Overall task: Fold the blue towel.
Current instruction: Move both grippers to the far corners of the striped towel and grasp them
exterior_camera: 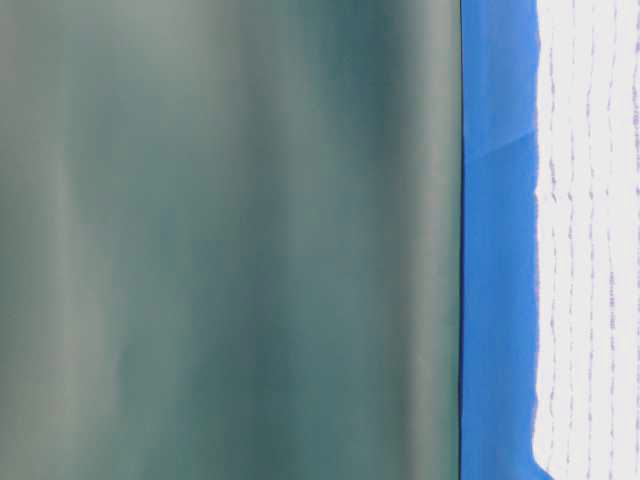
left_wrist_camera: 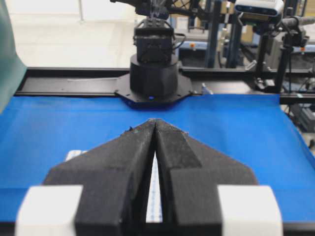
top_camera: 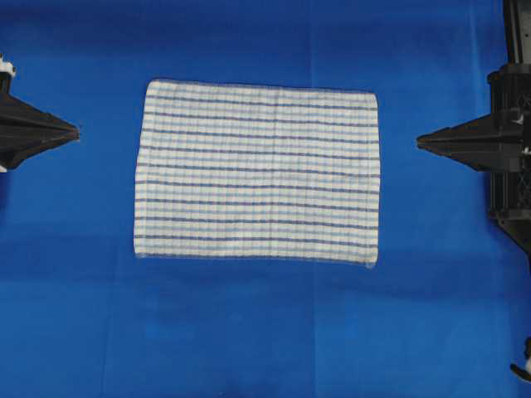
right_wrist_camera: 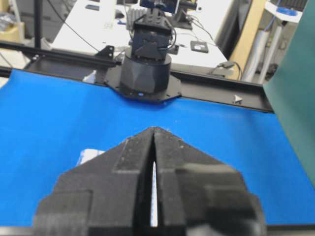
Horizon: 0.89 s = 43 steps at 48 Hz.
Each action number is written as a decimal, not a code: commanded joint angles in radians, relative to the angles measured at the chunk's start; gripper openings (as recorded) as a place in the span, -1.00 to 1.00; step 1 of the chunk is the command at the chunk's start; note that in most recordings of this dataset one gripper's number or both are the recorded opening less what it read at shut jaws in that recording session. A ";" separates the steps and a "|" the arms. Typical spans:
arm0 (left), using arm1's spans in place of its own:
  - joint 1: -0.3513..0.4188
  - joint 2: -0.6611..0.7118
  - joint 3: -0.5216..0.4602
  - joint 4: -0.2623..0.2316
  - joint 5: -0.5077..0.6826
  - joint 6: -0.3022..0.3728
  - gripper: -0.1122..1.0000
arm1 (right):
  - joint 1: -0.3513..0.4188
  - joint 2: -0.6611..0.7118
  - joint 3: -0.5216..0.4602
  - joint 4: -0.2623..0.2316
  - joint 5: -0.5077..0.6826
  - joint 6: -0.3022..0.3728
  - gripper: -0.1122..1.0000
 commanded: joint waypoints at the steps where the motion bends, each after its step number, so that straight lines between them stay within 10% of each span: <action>1: 0.005 0.009 -0.021 -0.037 -0.003 0.009 -0.80 | -0.008 0.014 -0.029 0.003 0.000 0.005 -0.80; 26: 0.229 0.163 -0.005 -0.035 0.032 0.011 -0.79 | -0.258 0.144 -0.029 0.109 0.114 0.006 -0.76; 34: 0.305 0.304 -0.008 -0.037 0.025 0.011 -0.67 | -0.360 0.256 -0.018 0.147 0.106 0.006 -0.18; 43: 0.364 0.482 -0.017 -0.035 -0.041 0.011 -0.06 | -0.431 0.419 -0.002 0.158 0.048 0.006 0.60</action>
